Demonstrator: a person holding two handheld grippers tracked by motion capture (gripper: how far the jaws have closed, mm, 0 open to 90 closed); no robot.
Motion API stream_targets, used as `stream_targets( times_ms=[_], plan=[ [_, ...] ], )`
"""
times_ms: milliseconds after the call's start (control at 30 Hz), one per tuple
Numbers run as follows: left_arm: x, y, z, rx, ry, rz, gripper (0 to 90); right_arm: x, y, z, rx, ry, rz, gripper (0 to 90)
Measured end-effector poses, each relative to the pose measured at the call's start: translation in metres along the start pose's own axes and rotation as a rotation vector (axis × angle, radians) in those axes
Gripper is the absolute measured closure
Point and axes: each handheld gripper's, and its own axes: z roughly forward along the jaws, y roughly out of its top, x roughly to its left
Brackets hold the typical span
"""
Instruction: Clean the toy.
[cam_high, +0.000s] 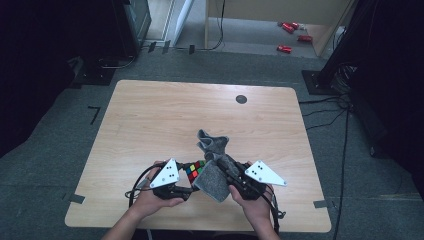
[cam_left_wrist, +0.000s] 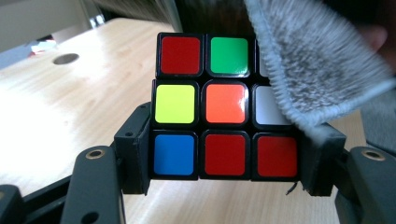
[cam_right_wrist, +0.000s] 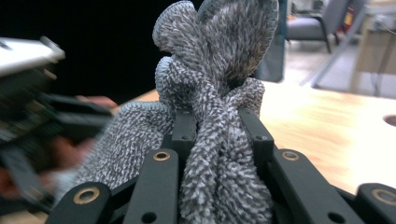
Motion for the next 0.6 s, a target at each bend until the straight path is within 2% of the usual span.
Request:
stream_targets(
  times_ms=[100,167,267,367,433,467,600],
  plan=[
    [-0.003,0.004,0.000,-0.022,-0.011,0.003,34.5,0.007,-0.004,0.004,0.031,0.027,-0.040,72.3],
    [-0.002,0.004,-0.004,-0.030,-0.002,0.001,34.5,0.003,-0.010,0.007,0.033,0.023,-0.022,72.3],
    [0.007,0.003,-0.012,-0.084,-0.012,-0.052,34.5,-0.008,-0.016,0.009,0.076,-0.034,-0.016,72.4],
    [0.016,0.003,-0.020,-0.154,-0.007,-0.121,34.5,-0.020,-0.019,0.006,0.085,-0.065,0.054,72.5],
    [0.020,0.002,-0.022,-0.189,-0.030,-0.170,34.5,-0.022,-0.019,0.005,0.061,-0.034,0.104,72.4],
    [0.020,0.001,-0.022,-0.201,-0.033,-0.180,34.5,-0.020,-0.019,0.006,0.055,-0.018,0.112,72.4],
    [0.016,0.002,-0.020,-0.219,-0.029,-0.175,34.5,-0.004,-0.023,0.015,0.090,0.019,0.108,72.5]
  ],
)
